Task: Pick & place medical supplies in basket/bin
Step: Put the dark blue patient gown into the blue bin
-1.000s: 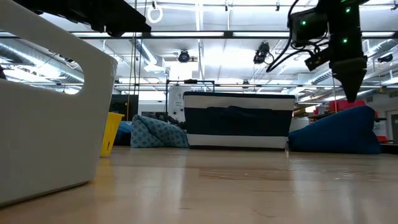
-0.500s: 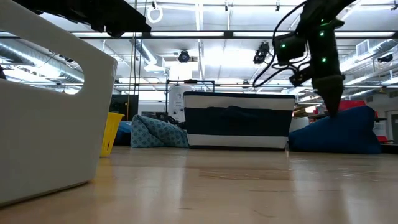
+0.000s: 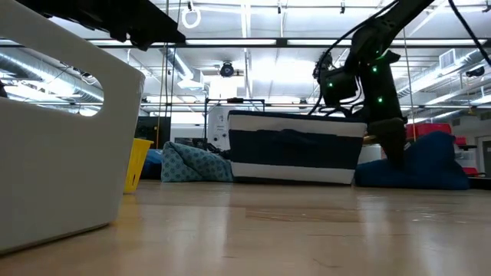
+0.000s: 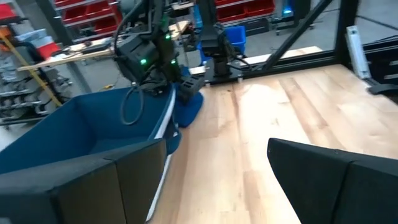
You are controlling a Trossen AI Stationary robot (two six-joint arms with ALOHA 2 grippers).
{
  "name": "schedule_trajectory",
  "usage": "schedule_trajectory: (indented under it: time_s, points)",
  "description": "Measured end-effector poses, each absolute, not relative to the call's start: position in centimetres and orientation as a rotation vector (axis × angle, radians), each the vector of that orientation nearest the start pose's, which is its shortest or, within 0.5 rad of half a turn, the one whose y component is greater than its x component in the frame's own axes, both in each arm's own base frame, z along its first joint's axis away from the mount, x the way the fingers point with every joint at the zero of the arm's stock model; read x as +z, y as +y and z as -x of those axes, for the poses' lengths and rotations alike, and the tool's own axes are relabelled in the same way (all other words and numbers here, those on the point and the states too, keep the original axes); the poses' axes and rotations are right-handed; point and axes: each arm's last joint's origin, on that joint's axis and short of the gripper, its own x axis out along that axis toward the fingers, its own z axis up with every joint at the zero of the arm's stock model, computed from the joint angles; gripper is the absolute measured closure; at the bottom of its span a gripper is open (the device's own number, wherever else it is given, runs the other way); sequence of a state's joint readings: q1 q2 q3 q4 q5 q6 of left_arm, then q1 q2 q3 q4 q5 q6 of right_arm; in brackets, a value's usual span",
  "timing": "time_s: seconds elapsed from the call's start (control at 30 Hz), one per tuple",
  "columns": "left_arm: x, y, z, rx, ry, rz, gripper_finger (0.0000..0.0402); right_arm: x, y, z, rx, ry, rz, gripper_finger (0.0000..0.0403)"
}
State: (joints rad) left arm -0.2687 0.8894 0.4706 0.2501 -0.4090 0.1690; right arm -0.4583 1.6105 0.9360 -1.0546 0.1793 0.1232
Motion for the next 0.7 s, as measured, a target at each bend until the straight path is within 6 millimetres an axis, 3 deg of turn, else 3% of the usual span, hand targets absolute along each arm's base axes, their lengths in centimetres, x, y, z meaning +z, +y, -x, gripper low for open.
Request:
schedule_trajectory:
  time_s: [0.4, 0.57, 0.7]
  points:
    - [24.8, -4.2, -19.1, 0.079, 0.169, -0.222, 0.0119, 14.4, -9.4, -22.4, -0.573, 1.676, -0.369, 0.0135]
    - [24.8, -4.2, -19.1, 0.079, 0.168, -0.223, 0.0119, 14.5, -8.1, -22.9, -0.581, 1.67, -0.314, 0.0216]
    - [24.8, -4.2, -19.1, 0.079, 0.165, -0.222, 0.0119, 14.5, -6.9, -23.2, -0.568, 1.672, -0.287, 0.0326]
